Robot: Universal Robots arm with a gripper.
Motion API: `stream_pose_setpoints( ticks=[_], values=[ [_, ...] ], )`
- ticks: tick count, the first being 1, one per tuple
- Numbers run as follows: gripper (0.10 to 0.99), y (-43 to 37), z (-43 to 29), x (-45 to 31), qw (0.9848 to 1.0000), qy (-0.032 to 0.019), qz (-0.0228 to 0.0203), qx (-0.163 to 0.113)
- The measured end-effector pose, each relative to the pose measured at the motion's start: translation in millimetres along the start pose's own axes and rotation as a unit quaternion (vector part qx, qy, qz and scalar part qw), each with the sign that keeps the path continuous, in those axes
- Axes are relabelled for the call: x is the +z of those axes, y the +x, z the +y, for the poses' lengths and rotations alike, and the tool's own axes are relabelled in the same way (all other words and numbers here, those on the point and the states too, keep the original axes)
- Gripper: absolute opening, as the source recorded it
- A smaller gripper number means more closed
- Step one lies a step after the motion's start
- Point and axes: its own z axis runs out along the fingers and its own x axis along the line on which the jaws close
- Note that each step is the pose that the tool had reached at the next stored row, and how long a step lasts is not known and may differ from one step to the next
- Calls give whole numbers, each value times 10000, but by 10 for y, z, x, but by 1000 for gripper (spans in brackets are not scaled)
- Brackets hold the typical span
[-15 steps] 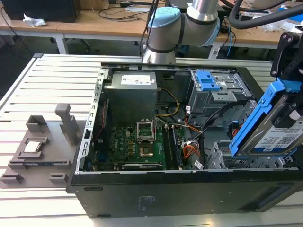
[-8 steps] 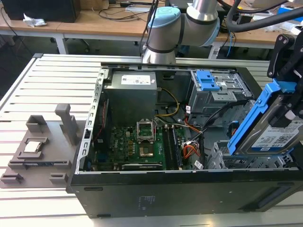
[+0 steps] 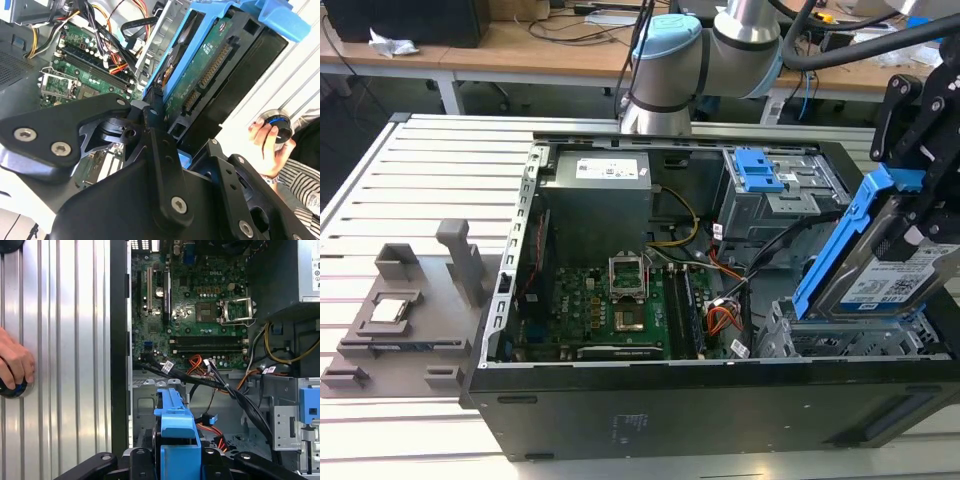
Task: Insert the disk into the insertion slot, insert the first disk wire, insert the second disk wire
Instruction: 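Insert the disk into the insertion slot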
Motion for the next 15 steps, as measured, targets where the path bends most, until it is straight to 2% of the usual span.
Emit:
stream_pose_setpoints(
  ticks=[15],
  values=[
    [361, -24, 5, 86, 10000, 0, 1, -5]
  ],
)
